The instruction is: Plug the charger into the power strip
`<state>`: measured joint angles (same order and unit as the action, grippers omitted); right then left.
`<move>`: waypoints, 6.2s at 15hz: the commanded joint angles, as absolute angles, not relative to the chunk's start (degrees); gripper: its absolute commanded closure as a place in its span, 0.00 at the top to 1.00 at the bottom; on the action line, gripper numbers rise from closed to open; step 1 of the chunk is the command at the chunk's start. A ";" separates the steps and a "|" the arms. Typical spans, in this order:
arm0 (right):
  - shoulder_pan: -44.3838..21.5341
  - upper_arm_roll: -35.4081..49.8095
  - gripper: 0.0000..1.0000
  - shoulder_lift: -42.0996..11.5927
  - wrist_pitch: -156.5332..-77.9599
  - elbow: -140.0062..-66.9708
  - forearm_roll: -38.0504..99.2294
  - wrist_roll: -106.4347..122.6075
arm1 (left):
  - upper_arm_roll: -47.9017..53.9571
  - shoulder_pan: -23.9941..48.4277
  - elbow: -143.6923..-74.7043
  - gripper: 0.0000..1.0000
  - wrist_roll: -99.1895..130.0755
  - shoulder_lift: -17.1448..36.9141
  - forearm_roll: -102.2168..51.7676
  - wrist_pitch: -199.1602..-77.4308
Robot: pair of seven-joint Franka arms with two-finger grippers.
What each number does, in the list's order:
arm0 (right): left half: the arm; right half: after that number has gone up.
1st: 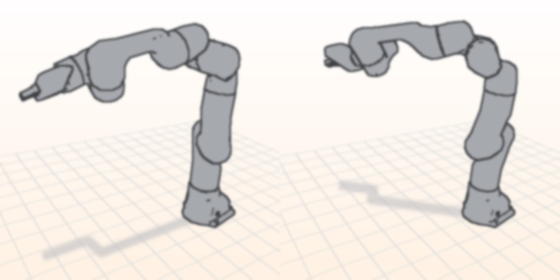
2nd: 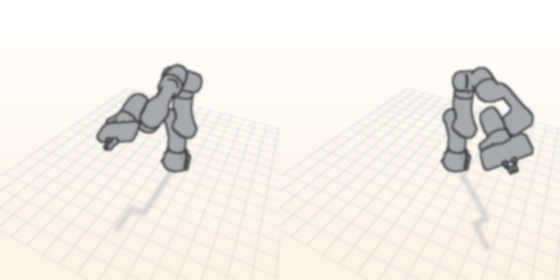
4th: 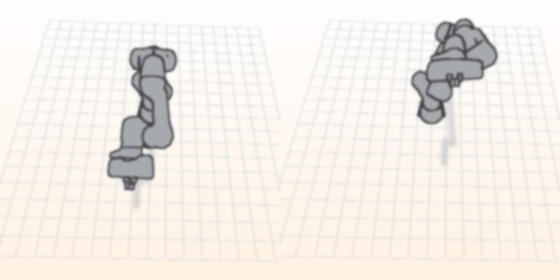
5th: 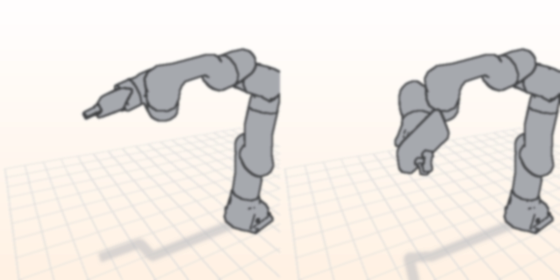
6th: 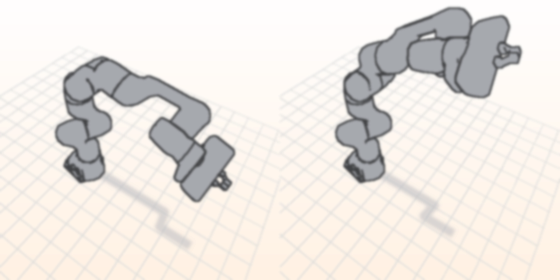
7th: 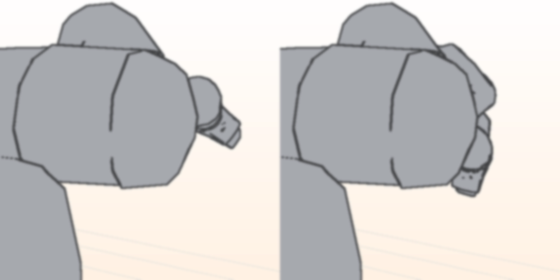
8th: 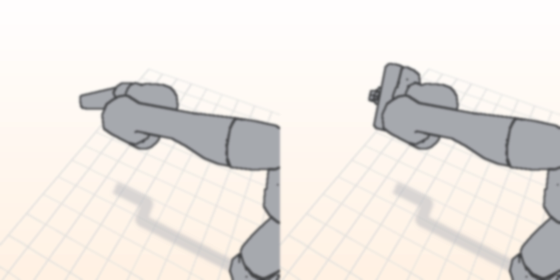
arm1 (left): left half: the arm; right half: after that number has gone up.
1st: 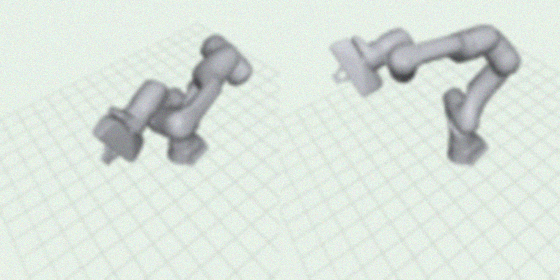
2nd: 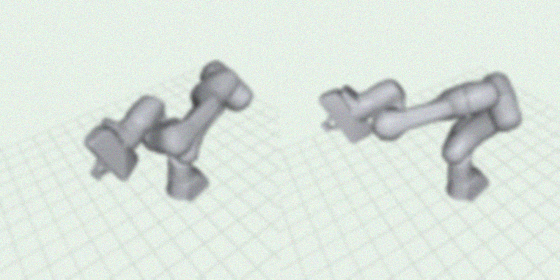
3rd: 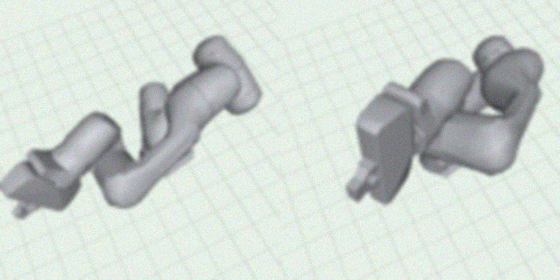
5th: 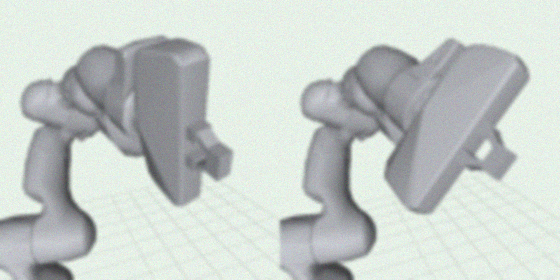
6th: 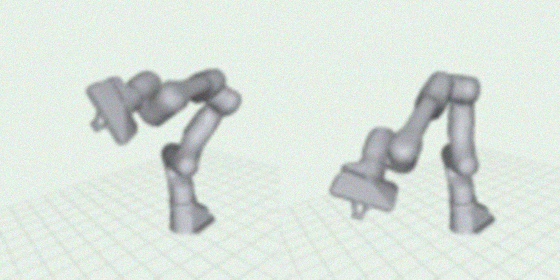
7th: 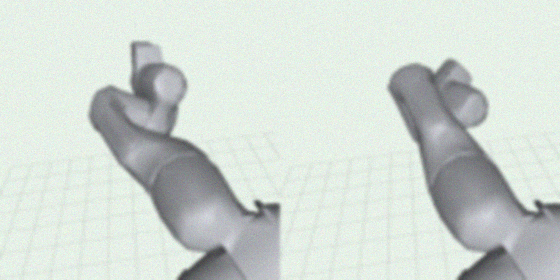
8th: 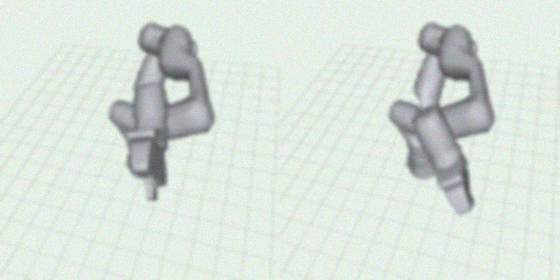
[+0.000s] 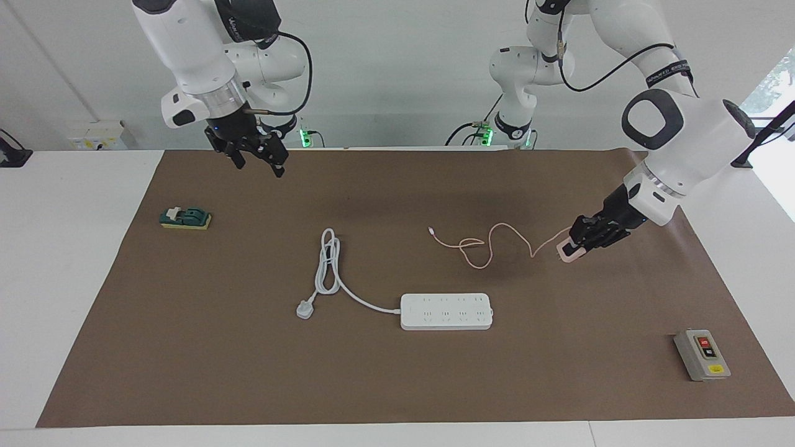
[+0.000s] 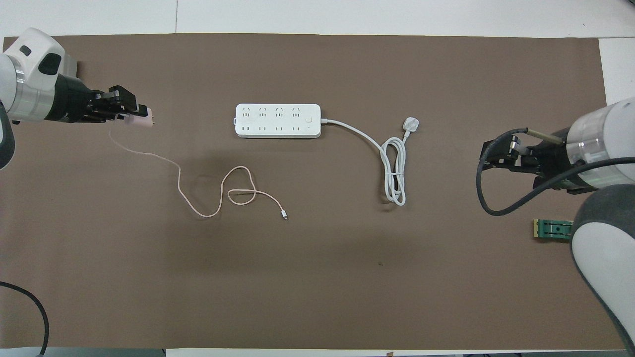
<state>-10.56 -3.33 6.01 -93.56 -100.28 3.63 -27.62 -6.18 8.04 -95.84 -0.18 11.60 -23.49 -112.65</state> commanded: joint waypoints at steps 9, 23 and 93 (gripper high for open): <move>-1.40 -3.16 1.00 1.41 -90.70 -96.86 -0.26 -12.30 | -6.50 11.25 -90.97 0.00 40.73 11.34 -8.08 -109.06; -2.82 -3.96 1.00 2.72 -89.82 -98.70 -0.35 -13.10 | -6.68 19.42 -85.46 0.00 80.05 15.88 -5.45 -103.91; 2.11 -3.96 1.00 2.72 -88.51 -95.19 -0.09 0.09 | -11.69 33.31 -82.88 0.00 103.28 32.61 -3.16 -113.64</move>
<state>1.85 -4.27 2.42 -89.68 -95.58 0.64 -0.93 -11.27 32.77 -79.64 104.63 35.05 -4.09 -112.80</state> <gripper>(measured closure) 0.000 0.683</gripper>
